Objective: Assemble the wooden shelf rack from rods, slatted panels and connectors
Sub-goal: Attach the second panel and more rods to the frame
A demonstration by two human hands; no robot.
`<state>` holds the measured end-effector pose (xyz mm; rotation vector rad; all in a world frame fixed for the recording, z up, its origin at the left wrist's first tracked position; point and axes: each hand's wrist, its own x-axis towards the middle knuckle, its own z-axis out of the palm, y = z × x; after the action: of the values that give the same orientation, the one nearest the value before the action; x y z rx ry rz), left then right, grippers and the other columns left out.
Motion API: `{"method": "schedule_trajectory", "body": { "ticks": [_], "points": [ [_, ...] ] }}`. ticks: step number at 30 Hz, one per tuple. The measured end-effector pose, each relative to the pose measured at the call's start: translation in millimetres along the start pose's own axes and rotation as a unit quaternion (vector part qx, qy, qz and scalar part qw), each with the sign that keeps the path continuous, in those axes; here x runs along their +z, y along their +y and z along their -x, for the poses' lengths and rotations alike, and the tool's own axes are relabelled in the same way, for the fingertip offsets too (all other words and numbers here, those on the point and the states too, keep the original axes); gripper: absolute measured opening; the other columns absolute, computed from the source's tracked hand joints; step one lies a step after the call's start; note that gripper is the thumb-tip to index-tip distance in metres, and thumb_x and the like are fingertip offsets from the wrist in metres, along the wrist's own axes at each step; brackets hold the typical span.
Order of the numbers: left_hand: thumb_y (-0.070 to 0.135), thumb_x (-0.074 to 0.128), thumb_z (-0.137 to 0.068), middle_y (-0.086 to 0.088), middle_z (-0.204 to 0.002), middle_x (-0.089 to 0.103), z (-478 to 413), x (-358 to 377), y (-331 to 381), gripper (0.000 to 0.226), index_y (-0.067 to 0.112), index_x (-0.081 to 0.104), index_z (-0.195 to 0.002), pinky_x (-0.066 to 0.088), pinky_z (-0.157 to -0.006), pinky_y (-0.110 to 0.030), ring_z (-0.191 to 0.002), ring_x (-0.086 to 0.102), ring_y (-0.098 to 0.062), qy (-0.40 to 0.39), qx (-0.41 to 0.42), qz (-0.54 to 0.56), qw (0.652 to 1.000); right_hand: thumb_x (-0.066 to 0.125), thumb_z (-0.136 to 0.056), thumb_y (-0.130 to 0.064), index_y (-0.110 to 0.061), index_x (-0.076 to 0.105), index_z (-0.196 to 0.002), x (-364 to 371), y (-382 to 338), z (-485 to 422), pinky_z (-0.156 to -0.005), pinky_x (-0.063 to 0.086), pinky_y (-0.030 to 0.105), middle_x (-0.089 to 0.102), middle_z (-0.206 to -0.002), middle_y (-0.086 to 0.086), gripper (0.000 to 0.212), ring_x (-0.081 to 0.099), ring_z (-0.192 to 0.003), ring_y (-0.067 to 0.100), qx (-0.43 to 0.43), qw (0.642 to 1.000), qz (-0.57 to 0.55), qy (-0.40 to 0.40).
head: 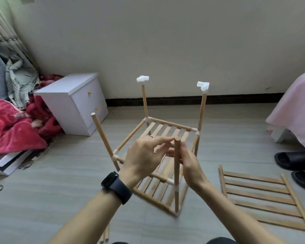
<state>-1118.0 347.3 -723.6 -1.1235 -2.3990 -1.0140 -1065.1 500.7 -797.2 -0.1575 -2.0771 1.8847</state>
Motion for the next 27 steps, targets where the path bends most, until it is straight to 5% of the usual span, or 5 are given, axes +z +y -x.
{"method": "schedule_trajectory", "body": {
  "ticks": [4,9,16,21,27],
  "points": [
    [0.037,0.065,-0.094,0.002,-0.138,0.057,-13.8,-14.2,-28.5,0.033,0.032,0.065,-0.126,0.040,-0.107,-0.047,-0.134,0.044,-0.017,0.064,-0.040,-0.156,0.985,0.032,-0.081,-0.091,-0.021,0.056,-0.066,-6.9,-14.8,6.0,-0.056,0.041,0.020,0.049,-0.057,-0.008,0.076,0.045,-0.054,0.008,-0.022,0.994,-0.034,0.105],
    [0.017,0.072,-0.080,-0.017,-0.149,0.037,21.8,-42.4,-88.6,0.055,0.015,0.055,-0.133,0.027,-0.108,-0.061,-0.140,0.032,-0.036,0.214,-0.152,-0.341,0.903,0.030,-0.076,-0.094,-0.021,0.038,-0.059,-39.4,-16.9,-12.6,-0.045,0.026,0.024,0.033,-0.046,-0.009,0.075,0.030,-0.042,0.007,-0.014,0.978,0.018,0.208],
    [0.006,0.040,-0.104,-0.002,-0.109,0.064,39.7,-5.8,-87.6,0.045,0.022,0.021,-0.141,0.059,-0.051,-0.036,-0.055,0.067,-0.016,0.258,-0.211,0.057,0.941,0.049,-0.104,-0.050,-0.015,0.044,-0.059,-69.2,9.1,-37.2,-0.054,0.038,0.034,0.042,-0.050,0.002,0.058,0.043,-0.048,0.020,-0.020,0.953,0.083,0.290],
    [0.027,0.042,-0.107,-0.001,-0.080,0.061,11.2,23.5,-81.7,0.012,0.020,0.034,-0.113,0.057,-0.060,-0.050,-0.065,0.066,-0.016,0.206,-0.268,0.109,0.935,0.049,-0.103,-0.037,-0.018,0.045,-0.056,-89.7,18.0,-48.4,-0.054,0.041,0.035,0.045,-0.049,0.000,0.050,0.045,-0.047,0.019,-0.027,0.929,0.106,0.353],
    [0.048,0.043,-0.101,-0.005,-0.063,0.050,-0.8,48.7,-83.3,0.037,0.014,0.047,-0.089,0.045,-0.054,-0.041,-0.052,0.051,-0.009,0.254,-0.275,0.158,0.914,0.050,-0.101,-0.031,-0.019,0.043,-0.054,-113.6,21.9,-54.3,-0.052,0.040,0.033,0.044,-0.047,-0.001,0.049,0.044,-0.045,0.018,-0.046,0.911,0.123,0.391]
  ]
}}
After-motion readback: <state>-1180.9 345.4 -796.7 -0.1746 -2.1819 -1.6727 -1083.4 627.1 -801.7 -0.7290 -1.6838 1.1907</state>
